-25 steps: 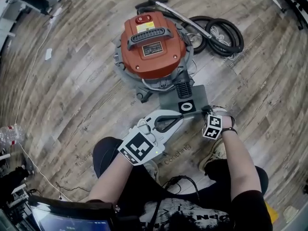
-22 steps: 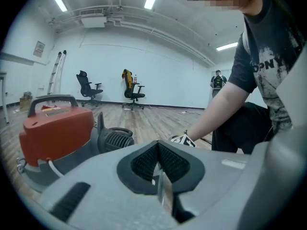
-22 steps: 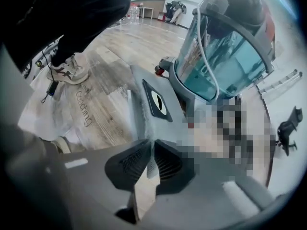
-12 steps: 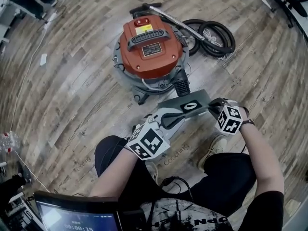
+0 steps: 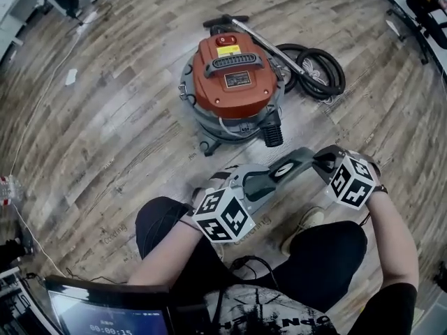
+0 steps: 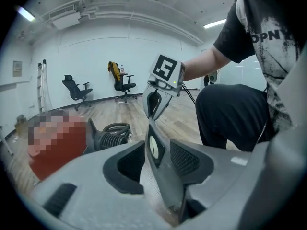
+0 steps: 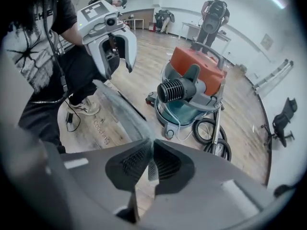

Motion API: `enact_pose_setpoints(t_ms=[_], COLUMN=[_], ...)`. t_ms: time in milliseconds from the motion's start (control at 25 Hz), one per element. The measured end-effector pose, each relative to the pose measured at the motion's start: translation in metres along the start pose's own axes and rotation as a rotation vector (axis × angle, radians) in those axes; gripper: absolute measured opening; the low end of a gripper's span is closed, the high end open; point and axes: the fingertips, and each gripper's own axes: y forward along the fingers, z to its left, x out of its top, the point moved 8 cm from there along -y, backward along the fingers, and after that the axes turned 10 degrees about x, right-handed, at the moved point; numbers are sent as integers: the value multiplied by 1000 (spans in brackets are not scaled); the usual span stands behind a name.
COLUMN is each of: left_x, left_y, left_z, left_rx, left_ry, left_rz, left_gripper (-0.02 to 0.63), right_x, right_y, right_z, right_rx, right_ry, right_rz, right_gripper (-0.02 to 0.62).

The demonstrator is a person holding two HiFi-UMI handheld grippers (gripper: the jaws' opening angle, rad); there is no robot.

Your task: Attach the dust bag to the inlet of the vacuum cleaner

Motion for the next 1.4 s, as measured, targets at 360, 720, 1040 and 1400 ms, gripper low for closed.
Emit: enact_pose_setpoints(t_ms=[360,720,1040,1400], left_x=[3,0,-4,-1], left_y=[13,8,6,12], left_z=[-9,9,21,23], left_rx=[79,249,166,121], left_ry=[57,162,132,136], left_rz=[97,118,145,132], left_gripper=[209,37,29,29], right_x=[25,32,41,66], right_y=[-38,-43,-42,-20], right_z=[5,11,18,22], right_rx=[2,60,21,-59], right_ry=[60,88,-35,-137], right_rz=[-65,-173,-210,-186], right_gripper=[26,28,111,140])
